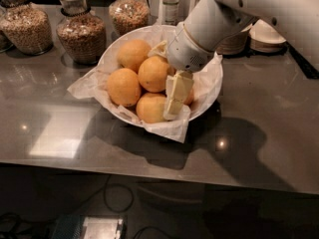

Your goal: Pick orange from white bowl

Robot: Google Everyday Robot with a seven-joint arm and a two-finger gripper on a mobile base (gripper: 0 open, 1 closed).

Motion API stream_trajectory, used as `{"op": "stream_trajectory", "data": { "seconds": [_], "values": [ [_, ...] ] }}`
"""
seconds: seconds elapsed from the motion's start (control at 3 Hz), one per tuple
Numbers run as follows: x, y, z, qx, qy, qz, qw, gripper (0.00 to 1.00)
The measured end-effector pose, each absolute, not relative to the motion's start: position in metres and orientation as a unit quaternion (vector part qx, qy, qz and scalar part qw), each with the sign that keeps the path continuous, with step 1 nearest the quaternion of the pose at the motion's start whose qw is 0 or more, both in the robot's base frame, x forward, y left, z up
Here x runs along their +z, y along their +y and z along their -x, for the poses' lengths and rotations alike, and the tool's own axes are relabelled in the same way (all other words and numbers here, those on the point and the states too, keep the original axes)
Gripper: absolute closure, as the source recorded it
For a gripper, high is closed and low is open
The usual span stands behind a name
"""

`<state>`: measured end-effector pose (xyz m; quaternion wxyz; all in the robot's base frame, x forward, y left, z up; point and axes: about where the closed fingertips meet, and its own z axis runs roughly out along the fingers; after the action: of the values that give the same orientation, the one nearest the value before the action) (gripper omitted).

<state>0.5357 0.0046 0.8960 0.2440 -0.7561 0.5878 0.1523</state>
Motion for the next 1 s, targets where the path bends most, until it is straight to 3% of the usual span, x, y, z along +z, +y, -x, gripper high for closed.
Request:
{"op": "stream_trajectory", "data": {
  "seconds": [1.0],
  "values": [
    [0.896,0.0047,-0.5357,0.152,0.588,0.756,0.244,0.66]
  ]
}}
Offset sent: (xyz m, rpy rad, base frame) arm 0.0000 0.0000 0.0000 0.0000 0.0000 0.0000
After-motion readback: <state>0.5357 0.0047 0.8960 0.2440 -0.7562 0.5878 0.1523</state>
